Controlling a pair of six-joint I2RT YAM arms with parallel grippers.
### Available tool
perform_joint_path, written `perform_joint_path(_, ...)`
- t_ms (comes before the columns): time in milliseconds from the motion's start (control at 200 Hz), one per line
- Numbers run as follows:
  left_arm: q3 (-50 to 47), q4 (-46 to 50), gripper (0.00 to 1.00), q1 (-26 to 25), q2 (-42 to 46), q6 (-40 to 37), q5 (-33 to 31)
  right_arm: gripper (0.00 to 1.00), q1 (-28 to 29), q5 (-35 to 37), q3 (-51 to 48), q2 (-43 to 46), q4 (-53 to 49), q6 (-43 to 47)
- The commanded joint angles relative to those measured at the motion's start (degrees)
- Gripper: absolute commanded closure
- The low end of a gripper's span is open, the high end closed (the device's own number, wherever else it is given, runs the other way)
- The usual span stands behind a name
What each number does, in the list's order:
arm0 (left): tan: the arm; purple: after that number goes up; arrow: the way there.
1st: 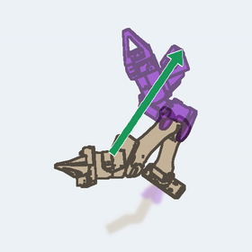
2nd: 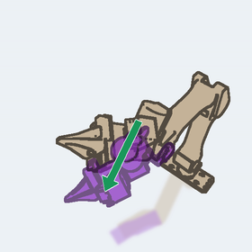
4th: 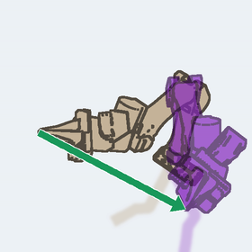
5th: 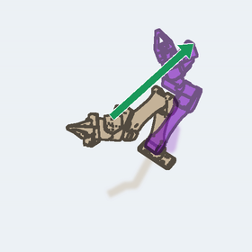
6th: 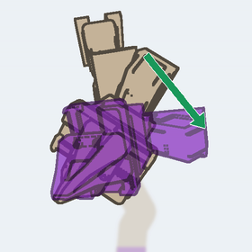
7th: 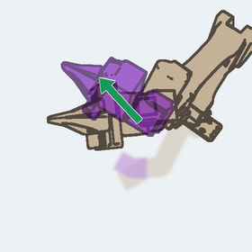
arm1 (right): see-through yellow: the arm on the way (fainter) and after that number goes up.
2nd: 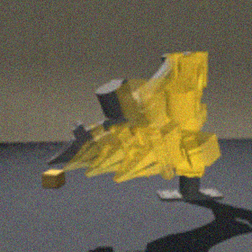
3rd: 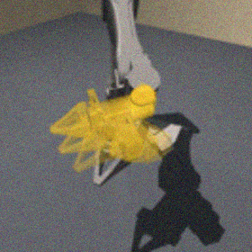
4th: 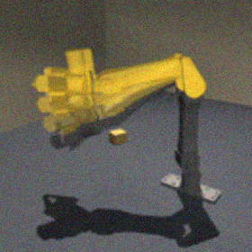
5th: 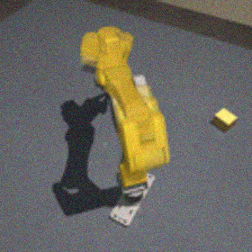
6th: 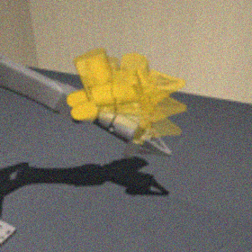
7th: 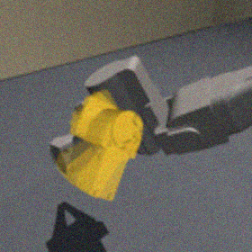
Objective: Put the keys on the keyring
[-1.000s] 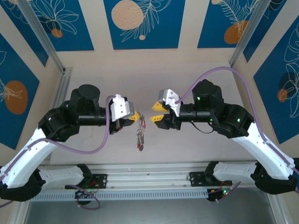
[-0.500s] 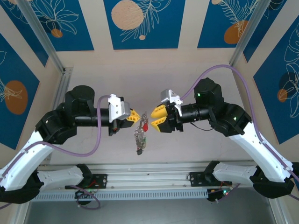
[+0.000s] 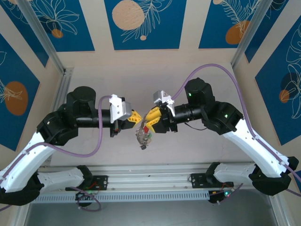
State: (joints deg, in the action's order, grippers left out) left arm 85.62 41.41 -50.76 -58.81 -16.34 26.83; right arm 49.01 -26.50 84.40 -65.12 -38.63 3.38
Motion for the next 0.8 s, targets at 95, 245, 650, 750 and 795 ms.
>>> perform_joint_path(95,-0.3,-4.8,1.00,0.2,1.7,1.8,2.4,0.75,0.9,3.6,1.7,0.1,-0.9,0.5)
perform_joint_path(245,-0.7,-5.6,1.00,0.2,1.9,2.4,2.5,0.94,1.0,4.1,1.4,0.6,-0.7,0.8)
perform_joint_path(650,-8.7,-23.1,1.00,0.2,4.7,13.4,-2.4,0.97,4.6,13.4,-0.7,2.4,1.5,4.0)
perform_joint_path(750,-9.4,-24.7,1.00,0.2,5.2,14.6,-4.7,0.97,6.1,15.8,-1.0,2.6,1.9,5.0)
perform_joint_path(795,-9.4,-24.9,1.00,0.2,5.0,14.7,-5.2,0.96,7.0,17.0,-1.2,2.8,2.3,5.4)
